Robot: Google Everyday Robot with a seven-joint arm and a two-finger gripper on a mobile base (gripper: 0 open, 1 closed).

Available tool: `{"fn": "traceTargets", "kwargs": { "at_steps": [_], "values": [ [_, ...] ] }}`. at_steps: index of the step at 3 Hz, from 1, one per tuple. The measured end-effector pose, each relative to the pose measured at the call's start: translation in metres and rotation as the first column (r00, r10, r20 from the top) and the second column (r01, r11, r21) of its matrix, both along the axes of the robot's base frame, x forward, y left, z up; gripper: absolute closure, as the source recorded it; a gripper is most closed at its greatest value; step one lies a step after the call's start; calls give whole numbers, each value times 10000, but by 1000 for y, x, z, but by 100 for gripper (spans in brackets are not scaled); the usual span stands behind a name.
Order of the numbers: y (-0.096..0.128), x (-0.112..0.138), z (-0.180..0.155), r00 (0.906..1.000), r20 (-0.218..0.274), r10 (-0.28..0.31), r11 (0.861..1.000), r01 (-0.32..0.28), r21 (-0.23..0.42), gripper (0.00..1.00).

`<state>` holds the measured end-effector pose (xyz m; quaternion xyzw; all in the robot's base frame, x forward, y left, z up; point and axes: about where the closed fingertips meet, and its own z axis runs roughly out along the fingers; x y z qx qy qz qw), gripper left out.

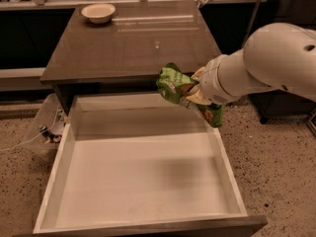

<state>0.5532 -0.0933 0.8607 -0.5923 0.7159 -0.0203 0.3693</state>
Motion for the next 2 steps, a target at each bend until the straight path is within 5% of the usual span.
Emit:
{"fn": "traceTargets", "kwargs": {
  "at_steps": [1,2],
  "values": [
    [15,22,12,9990,425,144,9996,-134,-240,100],
    [56,47,30,9911,948,938,9946,-890,-531,100]
  ]
}}
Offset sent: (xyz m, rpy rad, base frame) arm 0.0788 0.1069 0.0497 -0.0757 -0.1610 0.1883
